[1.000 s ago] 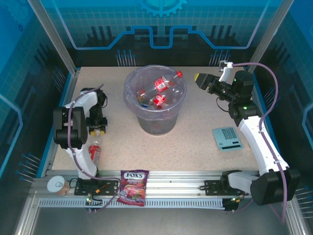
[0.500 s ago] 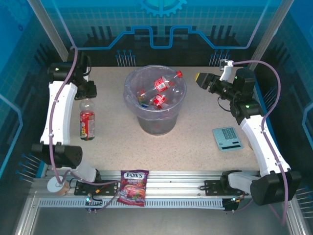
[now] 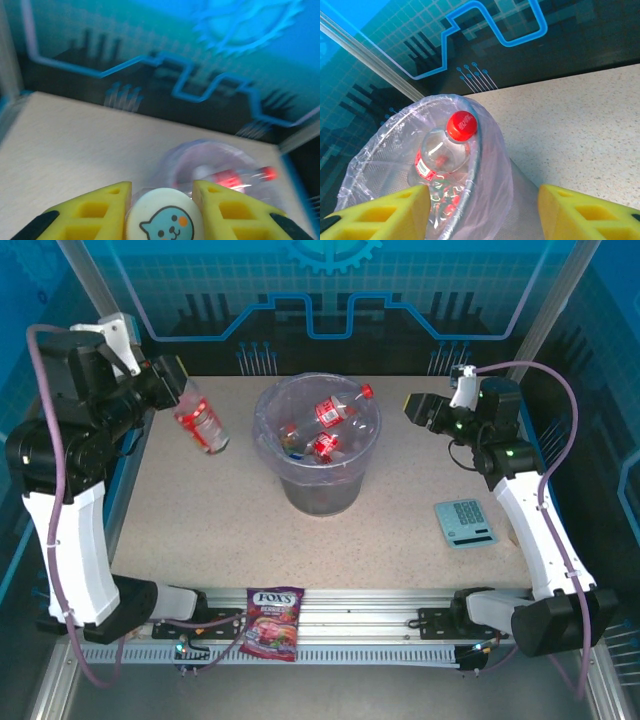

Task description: Put the plastic bottles in the bin

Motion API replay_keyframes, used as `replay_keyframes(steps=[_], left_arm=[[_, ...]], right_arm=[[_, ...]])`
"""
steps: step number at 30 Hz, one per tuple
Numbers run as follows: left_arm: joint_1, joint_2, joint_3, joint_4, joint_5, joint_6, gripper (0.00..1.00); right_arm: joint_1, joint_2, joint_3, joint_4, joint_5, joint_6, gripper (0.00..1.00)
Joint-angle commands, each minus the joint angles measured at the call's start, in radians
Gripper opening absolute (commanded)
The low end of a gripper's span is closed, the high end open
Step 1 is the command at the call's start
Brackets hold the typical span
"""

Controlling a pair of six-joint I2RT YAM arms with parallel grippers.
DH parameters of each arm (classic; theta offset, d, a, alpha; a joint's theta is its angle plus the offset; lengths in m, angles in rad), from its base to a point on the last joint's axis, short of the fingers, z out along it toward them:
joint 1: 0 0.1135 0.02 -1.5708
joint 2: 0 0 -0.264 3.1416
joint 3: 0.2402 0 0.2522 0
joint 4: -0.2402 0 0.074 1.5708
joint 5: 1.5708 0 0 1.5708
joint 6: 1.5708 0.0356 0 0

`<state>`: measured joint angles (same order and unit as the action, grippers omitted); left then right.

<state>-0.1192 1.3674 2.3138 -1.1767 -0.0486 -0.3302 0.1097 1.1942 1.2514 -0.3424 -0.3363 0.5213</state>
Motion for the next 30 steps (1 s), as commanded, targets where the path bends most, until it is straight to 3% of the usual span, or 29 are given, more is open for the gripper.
replay_keyframes(steps=[1,4,8,11,20,30], left_arm=[[-0.028,0.037,-0.006,0.260,0.191,-0.095,0.11],[-0.087,0.113,0.098,0.281,0.220,-0.075,0.12],[-0.157,0.286,0.253,0.185,0.251,-0.045,0.12],[-0.223,0.396,0.344,0.084,0.208,0.026,0.12],[-0.268,0.542,0.342,-0.061,0.082,0.127,0.09],[-0.302,0.610,0.290,-0.088,0.088,0.167,0.10]], right_arm=[[-0.015,-0.040,0.023,-0.046,0.044,-0.022,0.60],[-0.016,-0.057,0.025,-0.074,0.069,-0.036,0.60],[-0.021,-0.069,0.029,-0.099,0.082,-0.046,0.60],[-0.027,-0.083,0.031,-0.121,0.090,-0.057,0.60],[-0.068,-0.105,0.018,-0.202,0.096,-0.104,0.60],[-0.076,-0.099,-0.012,-0.195,0.081,-0.094,0.60]])
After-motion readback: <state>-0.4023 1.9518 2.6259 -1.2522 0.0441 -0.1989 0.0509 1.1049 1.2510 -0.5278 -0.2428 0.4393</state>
